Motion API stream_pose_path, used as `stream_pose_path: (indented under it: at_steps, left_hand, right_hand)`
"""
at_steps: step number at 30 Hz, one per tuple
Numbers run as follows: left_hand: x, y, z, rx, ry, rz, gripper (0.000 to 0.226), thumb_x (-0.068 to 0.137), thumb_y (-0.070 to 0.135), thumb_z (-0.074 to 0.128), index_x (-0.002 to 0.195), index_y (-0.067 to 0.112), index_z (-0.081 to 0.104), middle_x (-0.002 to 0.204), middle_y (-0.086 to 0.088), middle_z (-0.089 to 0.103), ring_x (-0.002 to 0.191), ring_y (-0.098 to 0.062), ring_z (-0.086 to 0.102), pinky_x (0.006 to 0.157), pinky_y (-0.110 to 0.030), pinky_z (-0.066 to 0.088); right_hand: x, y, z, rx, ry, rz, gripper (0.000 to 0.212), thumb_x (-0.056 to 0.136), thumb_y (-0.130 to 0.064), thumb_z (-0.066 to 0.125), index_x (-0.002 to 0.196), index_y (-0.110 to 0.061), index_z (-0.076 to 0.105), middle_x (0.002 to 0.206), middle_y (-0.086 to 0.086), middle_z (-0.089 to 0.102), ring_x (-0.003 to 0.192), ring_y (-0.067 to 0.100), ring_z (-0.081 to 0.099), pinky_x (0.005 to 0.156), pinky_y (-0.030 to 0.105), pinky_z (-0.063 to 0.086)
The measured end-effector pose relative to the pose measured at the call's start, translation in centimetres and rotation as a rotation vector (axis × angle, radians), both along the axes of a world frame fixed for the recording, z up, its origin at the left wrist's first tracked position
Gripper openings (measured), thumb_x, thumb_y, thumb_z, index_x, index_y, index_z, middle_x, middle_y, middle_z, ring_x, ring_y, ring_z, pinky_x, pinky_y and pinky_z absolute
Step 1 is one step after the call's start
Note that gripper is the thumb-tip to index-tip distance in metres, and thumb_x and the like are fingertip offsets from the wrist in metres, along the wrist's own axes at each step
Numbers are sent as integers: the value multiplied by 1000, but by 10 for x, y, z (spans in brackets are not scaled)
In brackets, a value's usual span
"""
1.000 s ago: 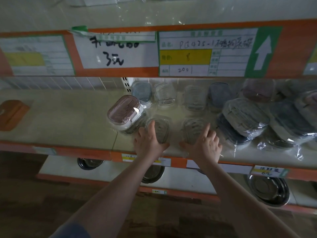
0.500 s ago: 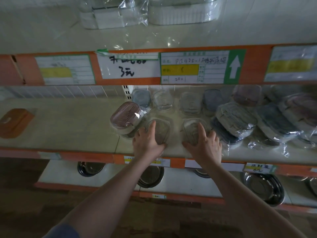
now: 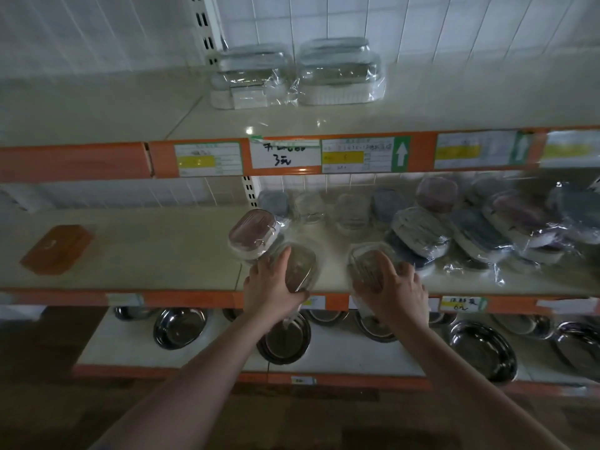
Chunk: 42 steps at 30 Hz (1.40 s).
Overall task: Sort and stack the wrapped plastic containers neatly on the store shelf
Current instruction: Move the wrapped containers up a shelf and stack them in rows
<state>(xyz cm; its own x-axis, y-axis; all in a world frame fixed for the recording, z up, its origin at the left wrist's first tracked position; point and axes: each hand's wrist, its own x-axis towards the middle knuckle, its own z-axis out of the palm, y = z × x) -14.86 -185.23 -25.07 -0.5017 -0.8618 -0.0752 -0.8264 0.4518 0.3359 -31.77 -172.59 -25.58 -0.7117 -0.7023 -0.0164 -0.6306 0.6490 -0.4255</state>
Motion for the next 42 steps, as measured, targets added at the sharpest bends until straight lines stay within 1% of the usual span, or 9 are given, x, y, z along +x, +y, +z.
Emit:
stream_pose_path:
  at_steps: [6,11,16,21,28,32,36,40,42]
  left_hand:
    - [33,27,37,-5,9,-27,96,72,57,69,148,32,16,141,-9,34,125,-31,39,101,-39,36]
    - [50,46,77,-15,13,-39,98,71,58,69,149,32,16,138,-9,37,122,-30,42,98,-38,38]
    - [58,66,115,-23,15,-48,97,72,58,70,148,33,15,140,-9,35,123,-29,41,99,-38,39]
    - [58,88,152,-42,27,-29,96,71,56,71,147,37,16,146,-9,29,126,-31,40,102,-42,39]
    - [61,124,199,-86,115,20,97,69,52,75,146,37,19,139,-8,40,123,-28,43,99,-38,41]
    - [62,141,224,-98,161,23,98,68,49,78,147,37,20,138,-11,40,123,-30,44,101,-42,41]
    - [63,153,249,-82,238,7,96,68,41,81,145,39,23,134,-11,39,121,-29,44,101,-41,41]
    - [68,152,272,-123,268,-15,95,61,47,79,140,50,26,133,-7,43,122,-29,45,100,-42,42]
    - [70,148,281,-144,272,-27,96,57,51,77,139,50,27,133,-8,47,119,-27,49,98,-39,44]
  right_hand:
    - [24,31,42,34,29,39,68,80,-71,46,136,-35,34,126,14,44,115,32,45,93,38,38]
    - [30,55,85,5,33,70,67,79,-70,47,136,-37,34,126,14,44,114,33,46,93,39,40]
    - [27,72,119,-14,27,107,68,78,-70,49,137,-39,33,126,13,45,114,34,48,93,39,41]
    - [23,93,153,-38,76,179,68,80,-68,49,137,-36,33,128,12,44,117,32,45,94,38,40]
    - [17,122,202,-92,140,287,68,80,-65,52,137,-32,35,126,13,47,114,31,47,94,38,39]
    - [13,134,228,-164,155,335,70,79,-67,53,137,-33,35,127,10,47,113,30,48,93,38,41]
    - [7,142,253,-181,181,368,68,80,-65,52,137,-34,34,125,12,48,113,33,49,94,39,41]
    - [-1,146,271,-254,171,401,65,79,-64,53,135,-38,34,121,10,48,109,31,51,89,38,44]
    - [-5,144,278,-251,178,408,67,79,-65,53,136,-38,32,121,10,48,108,30,51,87,38,45]
